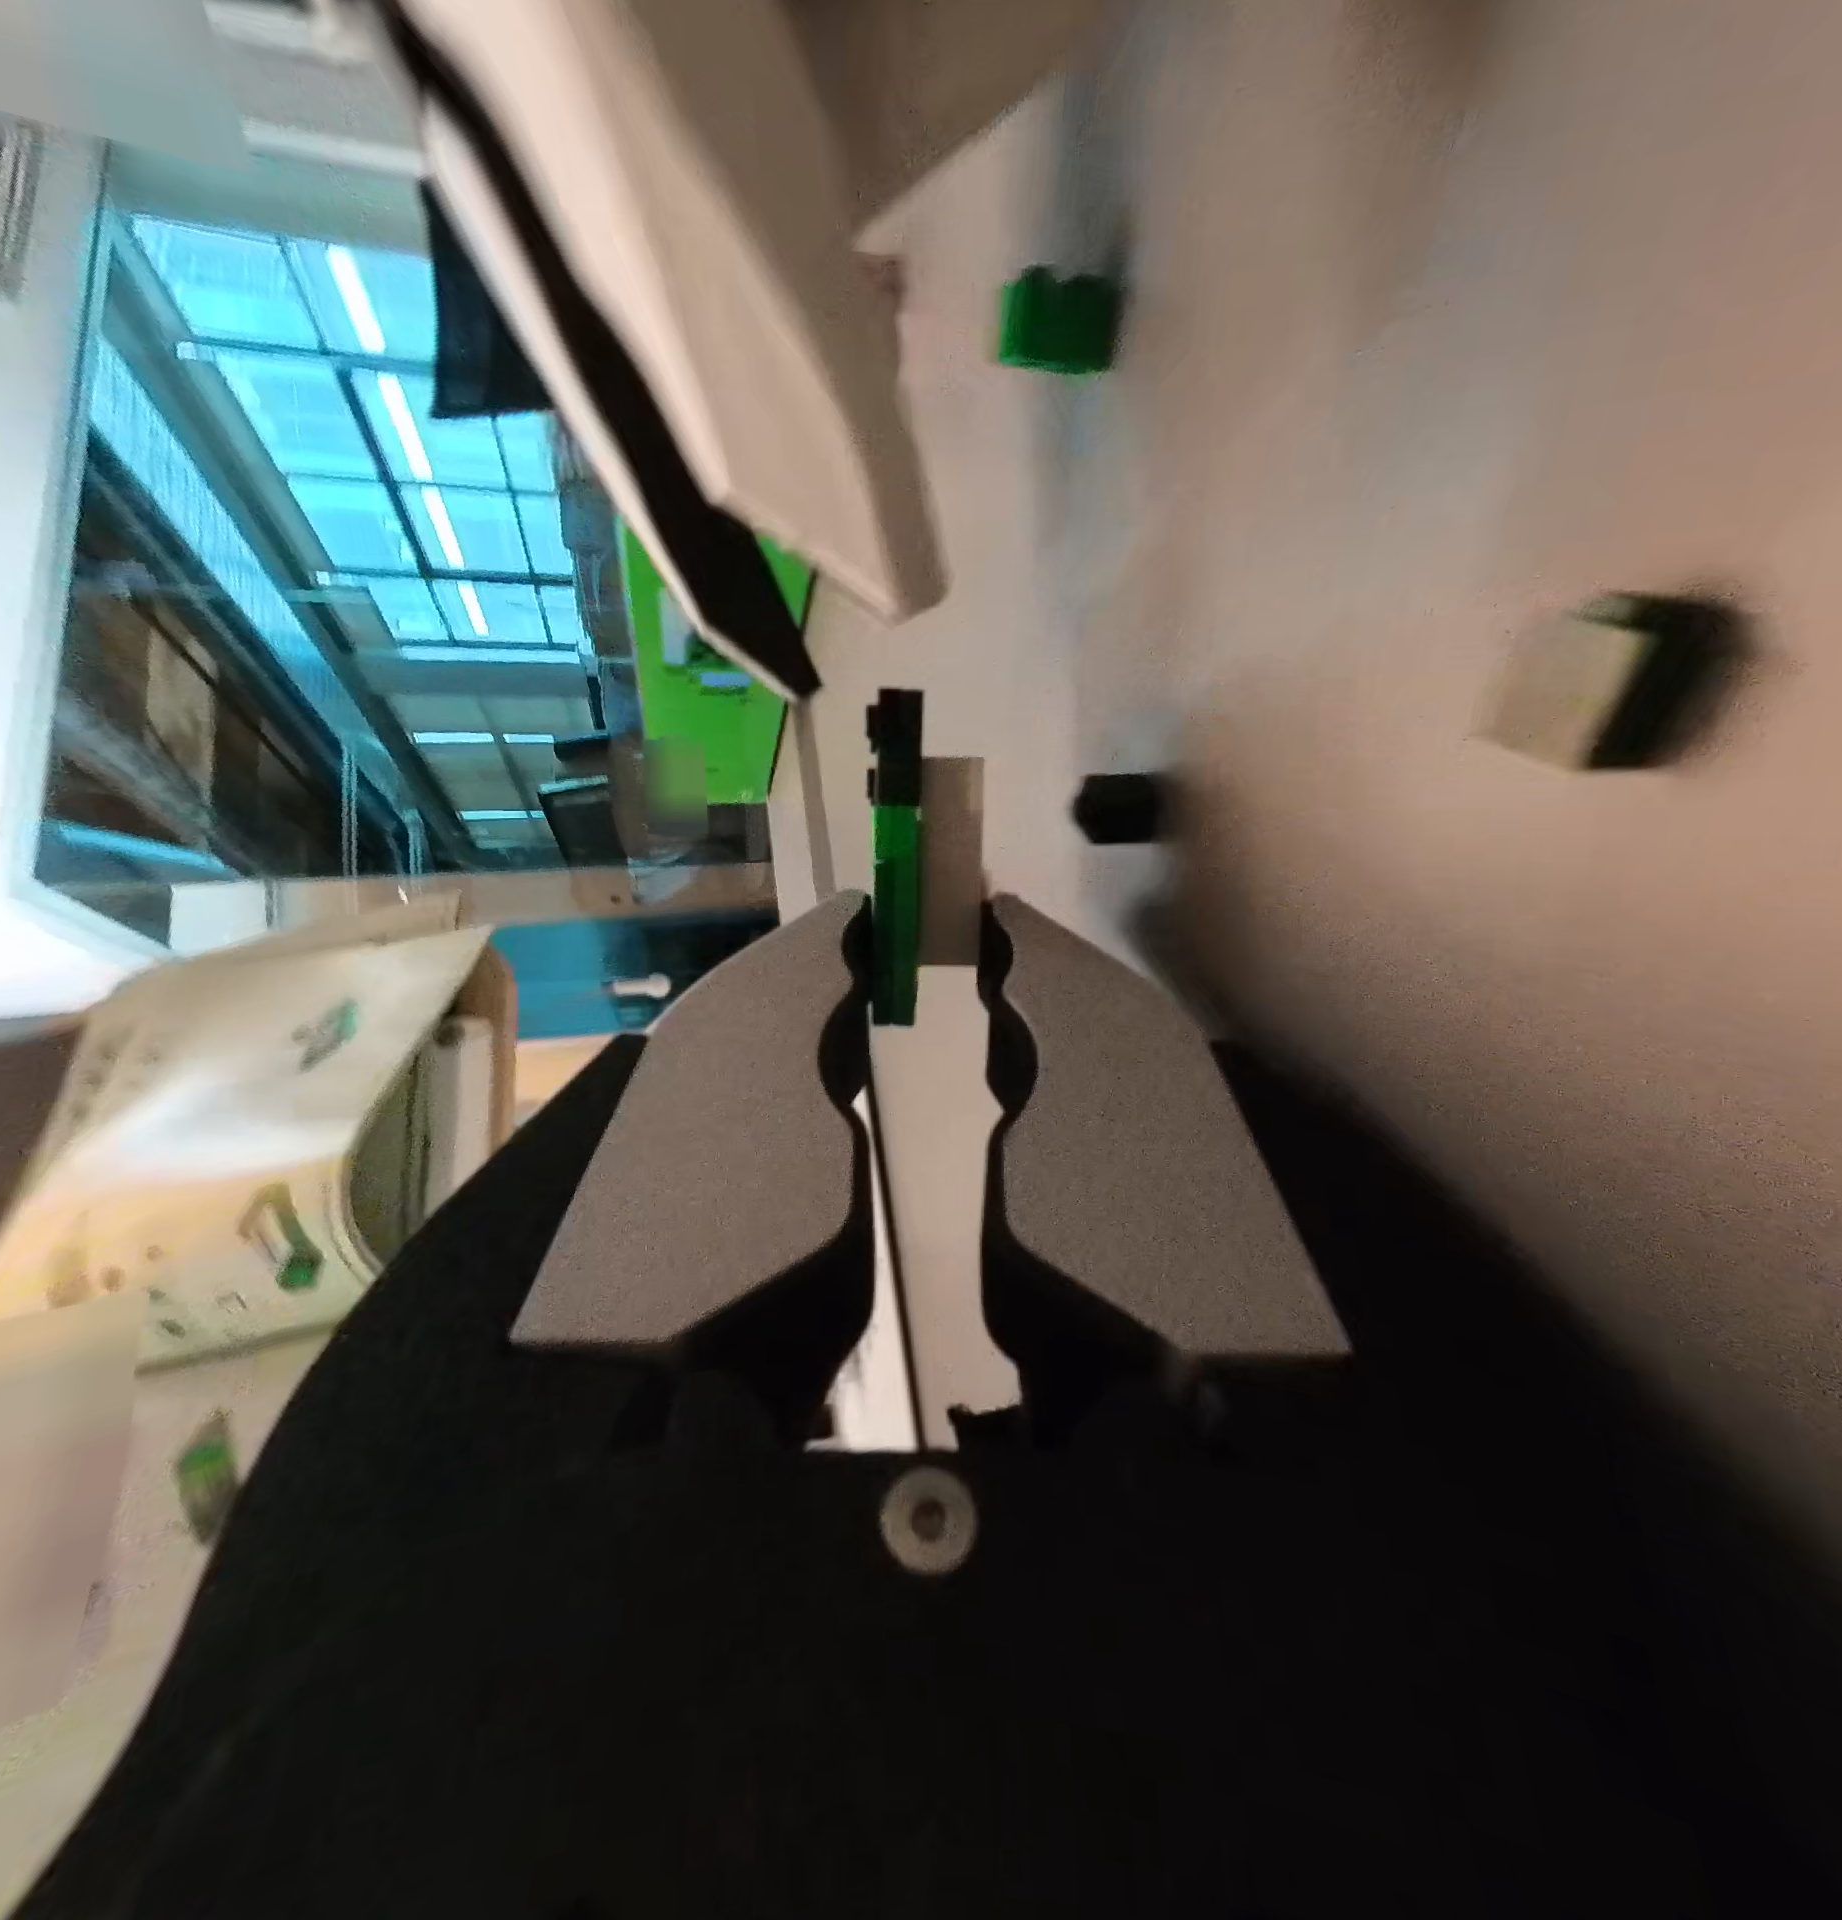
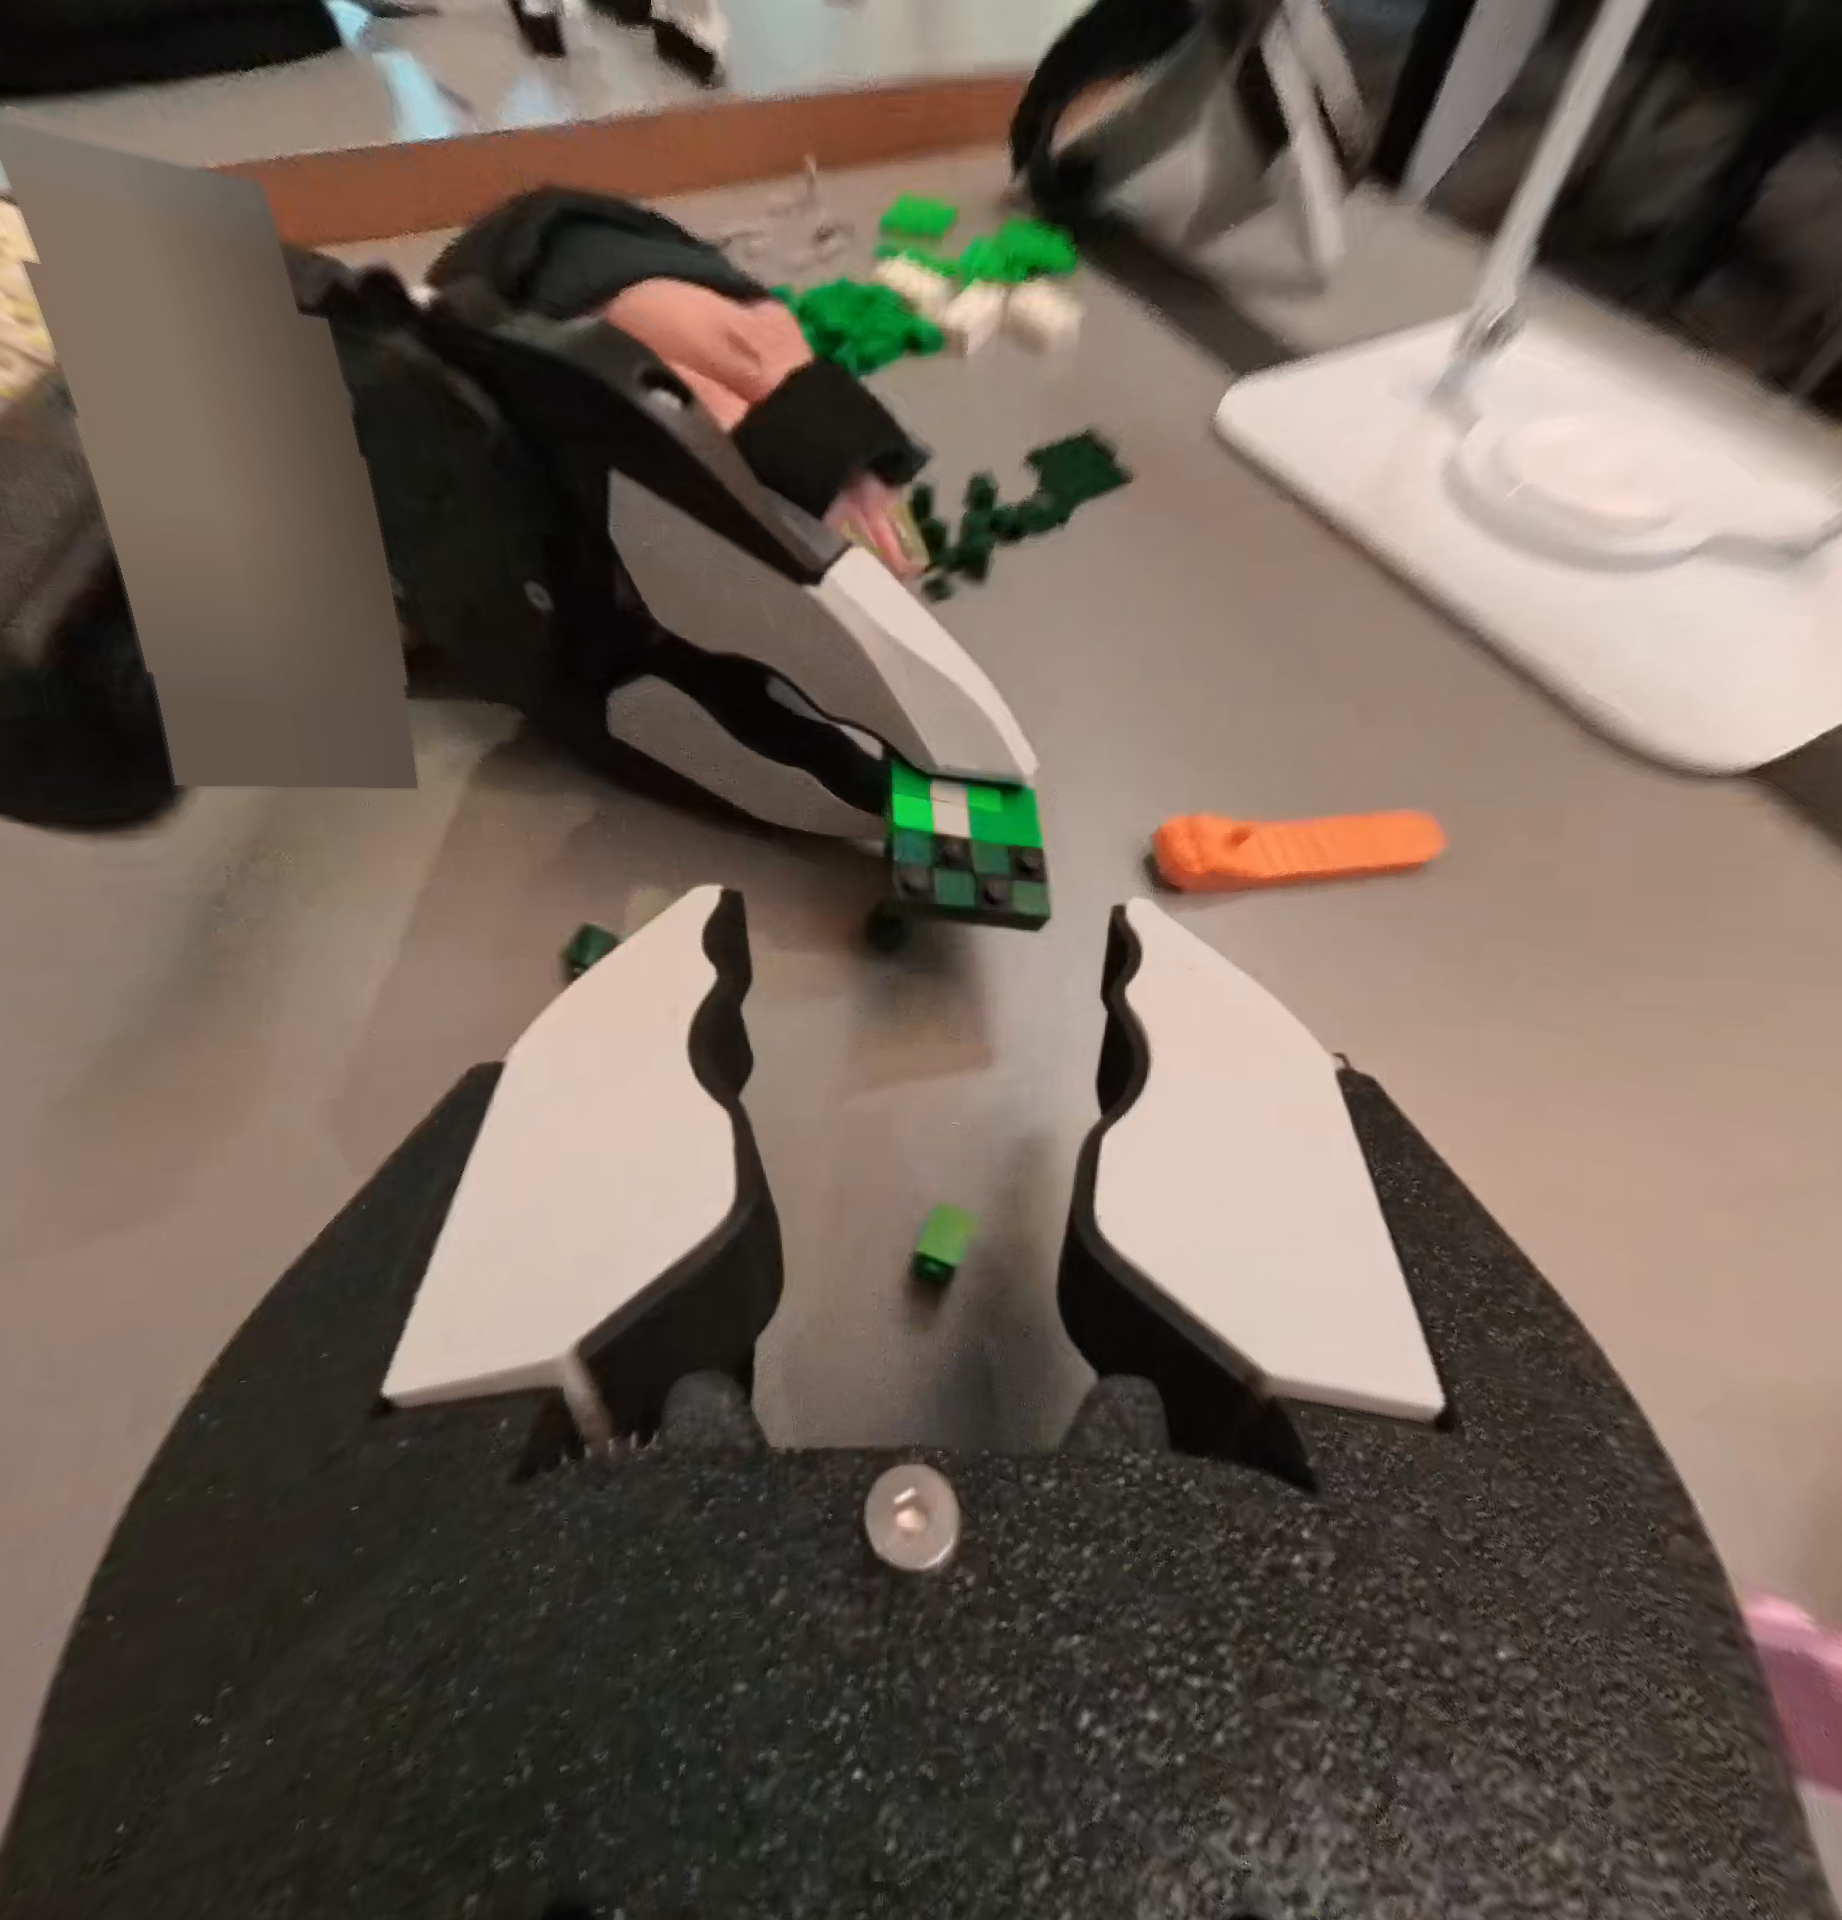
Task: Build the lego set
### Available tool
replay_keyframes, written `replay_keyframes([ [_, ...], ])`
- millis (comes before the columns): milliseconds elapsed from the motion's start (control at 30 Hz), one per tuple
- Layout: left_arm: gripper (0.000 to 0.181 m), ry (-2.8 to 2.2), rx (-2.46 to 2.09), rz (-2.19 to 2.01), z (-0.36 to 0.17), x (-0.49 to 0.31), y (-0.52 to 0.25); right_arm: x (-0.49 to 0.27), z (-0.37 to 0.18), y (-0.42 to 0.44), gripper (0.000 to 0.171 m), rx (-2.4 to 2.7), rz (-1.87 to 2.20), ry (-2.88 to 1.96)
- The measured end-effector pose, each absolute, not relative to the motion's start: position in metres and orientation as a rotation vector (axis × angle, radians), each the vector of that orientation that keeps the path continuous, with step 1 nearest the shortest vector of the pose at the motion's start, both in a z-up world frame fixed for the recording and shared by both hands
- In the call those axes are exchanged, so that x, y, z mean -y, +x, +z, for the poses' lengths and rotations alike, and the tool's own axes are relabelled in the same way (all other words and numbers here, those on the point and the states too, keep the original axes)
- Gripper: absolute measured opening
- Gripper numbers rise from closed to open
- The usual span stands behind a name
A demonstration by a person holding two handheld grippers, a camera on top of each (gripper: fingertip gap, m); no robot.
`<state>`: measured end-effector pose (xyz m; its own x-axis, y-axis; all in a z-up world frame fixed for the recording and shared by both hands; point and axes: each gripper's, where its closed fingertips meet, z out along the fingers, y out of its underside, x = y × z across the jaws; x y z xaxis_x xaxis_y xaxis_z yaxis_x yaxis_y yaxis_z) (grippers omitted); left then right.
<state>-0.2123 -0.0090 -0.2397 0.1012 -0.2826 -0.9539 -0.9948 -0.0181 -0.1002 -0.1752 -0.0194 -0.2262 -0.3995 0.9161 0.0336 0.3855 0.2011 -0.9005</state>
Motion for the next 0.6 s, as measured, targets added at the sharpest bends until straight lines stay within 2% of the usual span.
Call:
replay_keyframes([
  [167,0.017,-1.586,-1.080,0.654,-0.225,0.012,-0.215,0.009,-0.205,-0.180,0.059,1.755,0.796,-0.906],
  [333,0.017,-1.630,-1.104,0.581,-0.233,0.014,-0.209,0.020,-0.222,-0.190,0.056,1.835,0.562,-0.776],
  [500,0.017,-1.620,-1.129,0.562,-0.235,0.015,-0.204,0.019,-0.230,-0.195,0.031,1.829,0.339,-0.652],
  [600,0.017,-1.609,-1.148,0.573,-0.236,0.016,-0.203,0.015,-0.233,-0.197,0.028,1.829,0.265,-0.637],
])
